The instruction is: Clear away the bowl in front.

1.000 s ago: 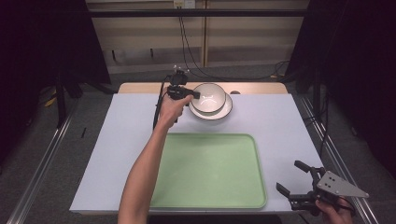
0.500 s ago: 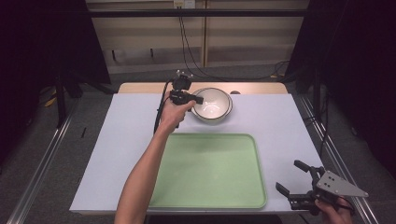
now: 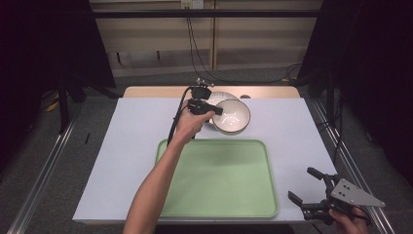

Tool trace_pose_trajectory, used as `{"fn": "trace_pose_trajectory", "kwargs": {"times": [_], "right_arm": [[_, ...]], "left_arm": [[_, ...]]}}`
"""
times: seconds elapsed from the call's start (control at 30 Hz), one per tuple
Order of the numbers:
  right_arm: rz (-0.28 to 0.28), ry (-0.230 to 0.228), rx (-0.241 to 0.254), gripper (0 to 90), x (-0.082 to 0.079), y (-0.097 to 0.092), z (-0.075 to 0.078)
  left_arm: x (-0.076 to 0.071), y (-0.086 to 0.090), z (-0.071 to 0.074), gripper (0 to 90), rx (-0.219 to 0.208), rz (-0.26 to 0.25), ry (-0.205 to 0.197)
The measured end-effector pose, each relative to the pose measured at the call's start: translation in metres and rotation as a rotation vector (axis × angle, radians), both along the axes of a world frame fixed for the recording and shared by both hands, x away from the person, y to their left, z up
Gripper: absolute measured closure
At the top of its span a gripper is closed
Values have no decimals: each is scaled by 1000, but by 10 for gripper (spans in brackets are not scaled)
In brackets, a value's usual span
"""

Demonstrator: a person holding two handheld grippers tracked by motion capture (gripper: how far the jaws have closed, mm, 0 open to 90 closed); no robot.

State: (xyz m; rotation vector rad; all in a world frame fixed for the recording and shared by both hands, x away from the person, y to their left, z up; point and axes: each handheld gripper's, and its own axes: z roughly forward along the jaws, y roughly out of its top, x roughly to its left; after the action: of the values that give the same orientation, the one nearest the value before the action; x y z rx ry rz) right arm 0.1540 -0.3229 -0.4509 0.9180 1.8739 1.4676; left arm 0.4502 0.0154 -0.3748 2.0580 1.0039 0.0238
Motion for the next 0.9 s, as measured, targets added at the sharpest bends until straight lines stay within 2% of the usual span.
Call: {"fn": "trace_pose_trajectory", "kwargs": {"times": [0.3, 0.47, 0.53, 0.63, 0.67, 0.73, 0.77, 0.83, 0.9], "right_arm": [[7, 2, -6, 10, 0, 1, 0], [-1, 4, -5, 10, 0, 1, 0], [7, 1, -7, 9, 0, 1, 0], [-1, 2, 1, 9, 0, 0, 0], [0, 1, 0, 9, 0, 0, 0], [1, 3, -16, 9, 1, 0, -1], [4, 8, -7, 9, 1, 1, -1], [4, 7, -9, 9, 1, 2, -1], [11, -2, -12, 6, 1, 1, -1]], "left_arm": [[-8, -14, 0, 827, 2, -30, 13], [-12, -30, -5, 827, -21, -65, 33], [-14, -36, -6, 827, 3, -71, 23], [-14, -41, -7, 827, 25, -94, 33], [-15, -43, -8, 826, 28, -86, 35], [-15, -48, -11, 826, 32, -103, 44], [-16, -52, -14, 826, 67, -124, 39], [-16, -54, -16, 826, 73, -128, 39], [-18, -59, -20, 827, 69, -142, 57]]}}
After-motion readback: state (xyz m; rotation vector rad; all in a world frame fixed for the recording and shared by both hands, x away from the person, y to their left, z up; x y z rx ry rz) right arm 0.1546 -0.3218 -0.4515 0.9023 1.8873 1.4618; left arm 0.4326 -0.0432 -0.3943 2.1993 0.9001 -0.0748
